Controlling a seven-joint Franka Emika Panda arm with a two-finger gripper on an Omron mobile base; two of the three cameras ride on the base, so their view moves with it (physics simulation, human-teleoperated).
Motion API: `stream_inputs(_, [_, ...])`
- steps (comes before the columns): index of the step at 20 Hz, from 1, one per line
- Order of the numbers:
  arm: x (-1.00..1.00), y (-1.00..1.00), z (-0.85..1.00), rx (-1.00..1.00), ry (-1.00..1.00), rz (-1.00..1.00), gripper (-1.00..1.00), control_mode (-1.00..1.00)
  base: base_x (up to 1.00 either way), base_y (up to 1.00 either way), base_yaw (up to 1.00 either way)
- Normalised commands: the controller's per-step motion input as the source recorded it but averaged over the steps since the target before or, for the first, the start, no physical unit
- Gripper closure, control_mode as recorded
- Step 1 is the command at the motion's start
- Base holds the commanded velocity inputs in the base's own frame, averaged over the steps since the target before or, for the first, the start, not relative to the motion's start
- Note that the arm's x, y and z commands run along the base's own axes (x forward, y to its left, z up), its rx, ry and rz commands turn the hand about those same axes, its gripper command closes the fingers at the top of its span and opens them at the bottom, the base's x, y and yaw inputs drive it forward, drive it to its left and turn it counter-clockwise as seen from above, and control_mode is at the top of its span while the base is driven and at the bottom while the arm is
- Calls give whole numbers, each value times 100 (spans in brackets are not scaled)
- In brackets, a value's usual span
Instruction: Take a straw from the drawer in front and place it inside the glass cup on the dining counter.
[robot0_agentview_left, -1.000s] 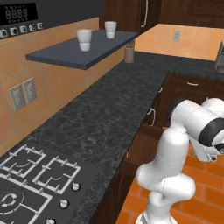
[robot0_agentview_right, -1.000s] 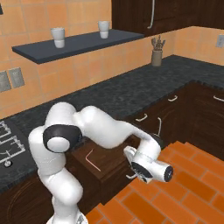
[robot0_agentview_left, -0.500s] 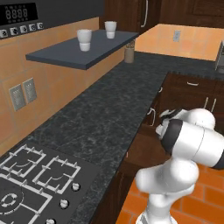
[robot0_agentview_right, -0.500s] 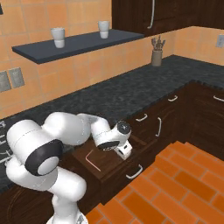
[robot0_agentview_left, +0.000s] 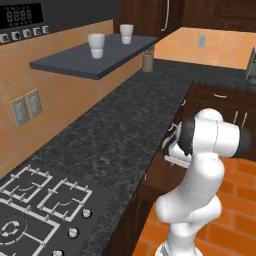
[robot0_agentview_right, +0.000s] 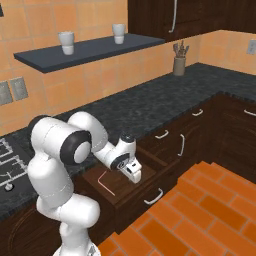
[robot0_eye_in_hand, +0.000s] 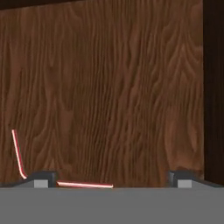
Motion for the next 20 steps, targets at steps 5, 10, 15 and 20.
stream_inputs(5, [10, -8, -41, -2, 17, 0, -100, -100, 0, 0, 0])
stream_inputs(10, [0, -29, -39, -2, 9, 0, -100, -100, 0, 0, 0])
stream_inputs(15, [-4, -48, -28, -2, 3, 0, -100, -100, 0, 0, 0])
stream_inputs(20, [-63, -84, -4, -1, 0, -3, -100, -100, 0, 0, 0])
